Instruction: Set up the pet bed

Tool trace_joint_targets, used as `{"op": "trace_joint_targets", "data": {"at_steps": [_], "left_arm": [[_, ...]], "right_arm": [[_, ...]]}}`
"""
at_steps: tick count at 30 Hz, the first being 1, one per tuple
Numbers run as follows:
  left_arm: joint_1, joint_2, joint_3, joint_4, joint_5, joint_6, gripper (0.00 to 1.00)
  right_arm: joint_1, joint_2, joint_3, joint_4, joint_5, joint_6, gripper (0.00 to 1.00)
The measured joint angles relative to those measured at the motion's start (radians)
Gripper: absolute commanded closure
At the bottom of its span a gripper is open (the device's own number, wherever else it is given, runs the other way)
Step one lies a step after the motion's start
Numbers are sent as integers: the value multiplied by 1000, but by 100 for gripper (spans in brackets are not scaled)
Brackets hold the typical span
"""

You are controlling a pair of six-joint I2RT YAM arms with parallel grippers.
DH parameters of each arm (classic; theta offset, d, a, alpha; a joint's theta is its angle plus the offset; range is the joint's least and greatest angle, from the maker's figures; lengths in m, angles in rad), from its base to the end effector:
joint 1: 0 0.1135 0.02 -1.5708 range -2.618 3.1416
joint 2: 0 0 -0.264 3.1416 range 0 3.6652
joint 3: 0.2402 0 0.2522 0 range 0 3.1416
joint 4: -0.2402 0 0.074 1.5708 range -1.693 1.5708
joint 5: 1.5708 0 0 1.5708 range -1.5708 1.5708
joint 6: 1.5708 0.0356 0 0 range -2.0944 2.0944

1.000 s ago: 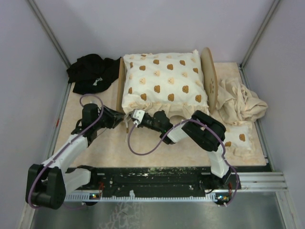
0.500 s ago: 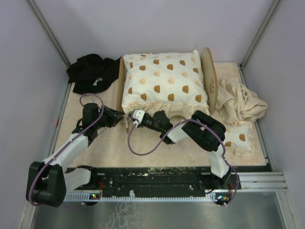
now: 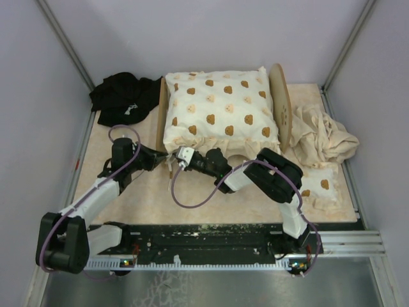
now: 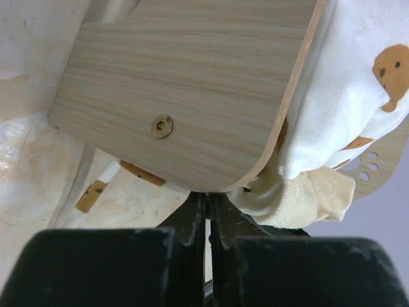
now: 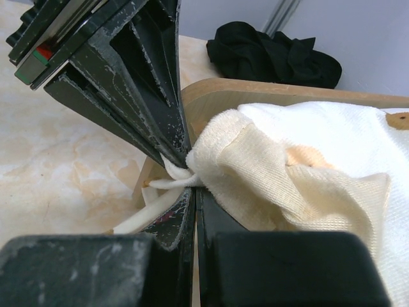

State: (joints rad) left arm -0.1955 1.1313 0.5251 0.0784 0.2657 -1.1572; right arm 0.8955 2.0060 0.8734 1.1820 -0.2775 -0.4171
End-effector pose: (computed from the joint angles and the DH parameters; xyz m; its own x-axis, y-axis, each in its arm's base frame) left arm 0.2304 -0.0552 0.2076 -0.5740 -0.7870 -0.2261 -0.2876 0.4523 -0.8442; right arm 0.2410 0.3165 0.1619 0.4016 -0.1218 -0.9077 -0.8302 0.3700 -0.4170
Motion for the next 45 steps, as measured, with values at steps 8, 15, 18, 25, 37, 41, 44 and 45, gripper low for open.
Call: {"op": "trace_joint_targets", "data": {"at_steps": [8,15,18,25,37,41,44,45], "left_arm": [[0,-14,-1,-1,-6,40,100],[0,-83,2,-11,-53,131,100],[1,-100,10,-19,-72,169,100],[2,-130,32,-53,-108,229,100],[13,-137,37,-68,-125,269,100],[34,-137,108,-136,-152,317,100],[58,-137,241,-200,-197,376,100],[64,-137,286,-210,-216,397,100]], "right_arm": [[1,0,-17,42,15,137,72],[58,-8,-156,218,153,444,74],[123,-6,-160,230,257,536,71],[195,74,-106,163,484,773,64],[190,207,35,-39,555,937,100],[190,208,28,-39,568,933,100],[190,205,10,-16,581,917,100],[190,202,1,-10,586,913,100]]}}
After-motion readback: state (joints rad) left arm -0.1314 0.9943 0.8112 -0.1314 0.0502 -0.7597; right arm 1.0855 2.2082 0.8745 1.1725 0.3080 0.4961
